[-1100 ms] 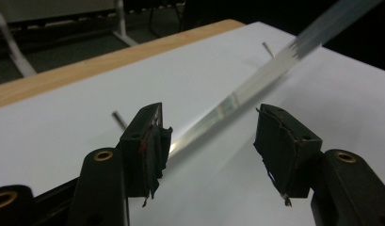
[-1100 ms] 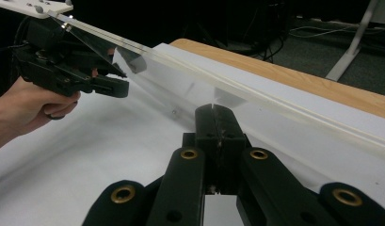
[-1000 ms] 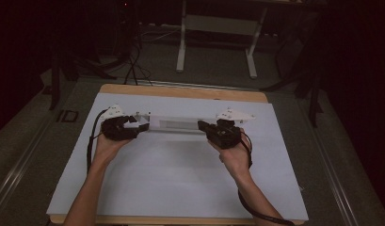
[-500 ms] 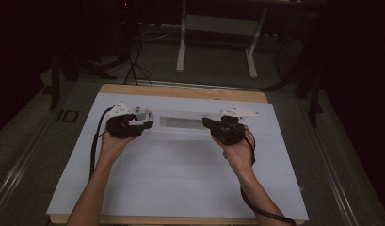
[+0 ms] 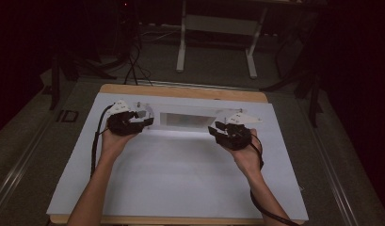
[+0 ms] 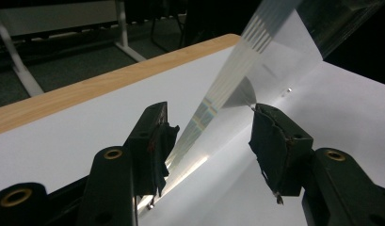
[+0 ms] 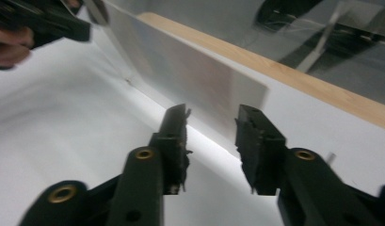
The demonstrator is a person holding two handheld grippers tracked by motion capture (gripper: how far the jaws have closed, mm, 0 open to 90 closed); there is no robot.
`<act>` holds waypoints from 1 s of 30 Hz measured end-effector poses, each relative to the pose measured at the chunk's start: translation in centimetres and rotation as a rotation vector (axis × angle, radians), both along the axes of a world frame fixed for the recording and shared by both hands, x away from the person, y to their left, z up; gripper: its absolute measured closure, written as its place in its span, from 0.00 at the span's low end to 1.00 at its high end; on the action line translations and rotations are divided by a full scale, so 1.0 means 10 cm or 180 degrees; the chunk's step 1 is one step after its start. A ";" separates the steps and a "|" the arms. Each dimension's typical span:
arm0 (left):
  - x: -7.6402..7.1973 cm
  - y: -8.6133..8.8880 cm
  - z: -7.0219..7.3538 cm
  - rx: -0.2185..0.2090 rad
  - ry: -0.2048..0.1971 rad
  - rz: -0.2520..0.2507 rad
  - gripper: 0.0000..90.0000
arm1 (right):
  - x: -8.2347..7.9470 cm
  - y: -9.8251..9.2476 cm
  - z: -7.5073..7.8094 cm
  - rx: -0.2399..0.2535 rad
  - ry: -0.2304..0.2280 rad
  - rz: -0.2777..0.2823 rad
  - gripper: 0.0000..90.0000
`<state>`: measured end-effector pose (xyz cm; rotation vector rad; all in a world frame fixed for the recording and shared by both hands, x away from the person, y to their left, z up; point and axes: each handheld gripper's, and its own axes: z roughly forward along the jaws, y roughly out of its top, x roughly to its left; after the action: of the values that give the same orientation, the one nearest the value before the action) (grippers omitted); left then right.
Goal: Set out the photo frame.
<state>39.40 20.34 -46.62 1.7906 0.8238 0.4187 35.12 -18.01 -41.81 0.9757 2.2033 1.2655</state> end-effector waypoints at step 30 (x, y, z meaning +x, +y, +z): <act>0.12 0.00 0.01 -0.0070 -0.0011 0.0087 0.54 | 0.45 -0.68 -0.41 0.0179 -0.0054 -0.0404 0.49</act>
<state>40.63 20.31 -46.53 1.7595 0.8482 0.4288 39.64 -24.84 -45.93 1.1036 2.0677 1.2788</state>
